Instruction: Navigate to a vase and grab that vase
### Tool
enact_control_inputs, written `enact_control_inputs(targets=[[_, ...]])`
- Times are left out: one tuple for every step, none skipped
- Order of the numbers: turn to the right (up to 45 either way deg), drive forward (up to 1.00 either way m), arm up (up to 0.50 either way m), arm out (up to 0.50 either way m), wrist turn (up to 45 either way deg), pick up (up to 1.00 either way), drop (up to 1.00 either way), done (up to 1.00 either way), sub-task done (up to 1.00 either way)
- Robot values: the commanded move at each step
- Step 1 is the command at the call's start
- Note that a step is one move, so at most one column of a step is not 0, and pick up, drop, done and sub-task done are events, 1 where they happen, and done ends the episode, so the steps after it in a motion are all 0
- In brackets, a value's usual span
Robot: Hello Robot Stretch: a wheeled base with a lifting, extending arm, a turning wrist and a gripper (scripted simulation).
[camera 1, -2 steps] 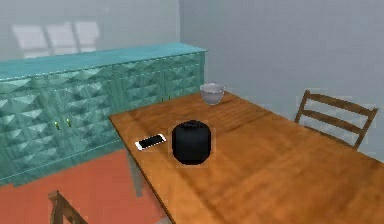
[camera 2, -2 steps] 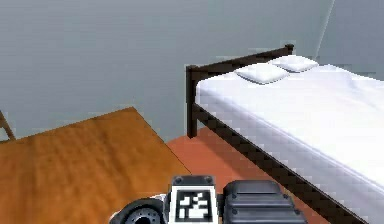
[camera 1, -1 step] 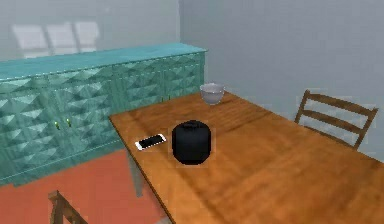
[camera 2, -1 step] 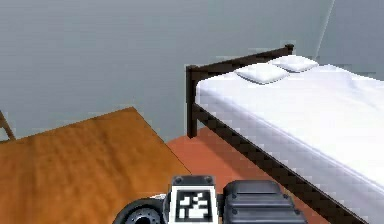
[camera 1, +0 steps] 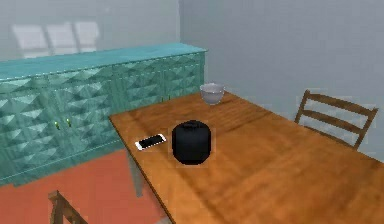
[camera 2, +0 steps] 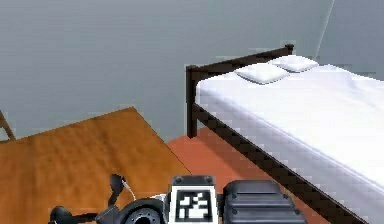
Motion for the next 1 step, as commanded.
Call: enact_control_inputs(targets=[[0.0,0.00,0.00,0.00,33.0,0.00,0.00,0.00,0.00]])
